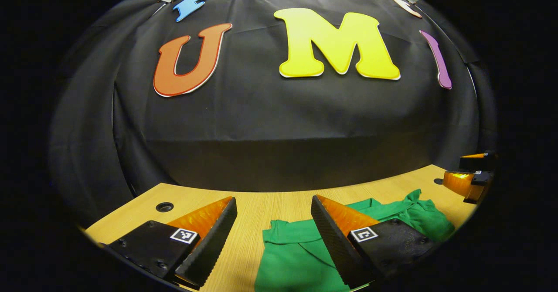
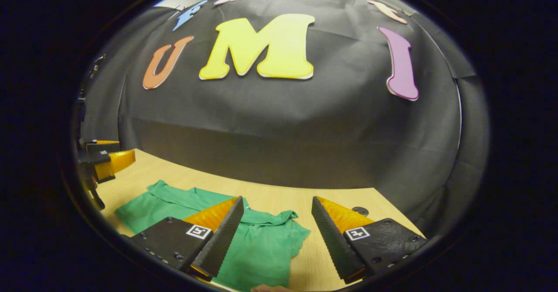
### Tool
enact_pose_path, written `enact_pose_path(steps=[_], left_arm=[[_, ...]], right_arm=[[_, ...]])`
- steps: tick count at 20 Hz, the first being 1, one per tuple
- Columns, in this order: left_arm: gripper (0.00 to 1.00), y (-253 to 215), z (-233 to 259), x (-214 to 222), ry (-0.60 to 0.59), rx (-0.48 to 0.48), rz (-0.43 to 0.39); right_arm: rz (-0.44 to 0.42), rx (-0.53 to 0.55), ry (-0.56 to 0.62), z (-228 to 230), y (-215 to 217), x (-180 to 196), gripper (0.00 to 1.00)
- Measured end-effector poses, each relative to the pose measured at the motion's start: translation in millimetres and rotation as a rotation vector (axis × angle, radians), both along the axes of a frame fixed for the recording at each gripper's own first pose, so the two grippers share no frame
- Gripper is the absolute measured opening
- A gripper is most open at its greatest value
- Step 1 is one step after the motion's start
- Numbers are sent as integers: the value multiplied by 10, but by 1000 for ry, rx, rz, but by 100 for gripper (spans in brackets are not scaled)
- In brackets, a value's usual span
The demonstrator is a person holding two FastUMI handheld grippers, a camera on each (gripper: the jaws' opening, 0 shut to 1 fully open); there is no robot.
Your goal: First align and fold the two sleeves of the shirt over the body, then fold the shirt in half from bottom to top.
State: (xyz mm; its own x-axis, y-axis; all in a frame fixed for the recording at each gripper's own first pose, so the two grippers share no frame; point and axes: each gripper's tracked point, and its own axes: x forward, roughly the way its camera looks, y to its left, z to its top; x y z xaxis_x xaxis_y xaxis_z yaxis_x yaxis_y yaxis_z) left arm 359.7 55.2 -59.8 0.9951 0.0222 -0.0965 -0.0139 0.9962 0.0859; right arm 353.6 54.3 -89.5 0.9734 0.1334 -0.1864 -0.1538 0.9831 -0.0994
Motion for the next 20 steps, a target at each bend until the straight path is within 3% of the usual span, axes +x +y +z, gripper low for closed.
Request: enact_pose_path(steps=[12, 16, 20], left_arm=[[100, -400, 752, -1919, -76, 12, -33], [100, -410, 820, -2630, -96, 51, -10], [100, -524, 695, -3227, -97, 16, -31]], right_arm=[[36, 19, -207, 1140, -385, -2153, 95], [44, 48, -275, 1333, -563, -2931, 95], [-20, 32, -282, 1231, -821, -3476, 94]])
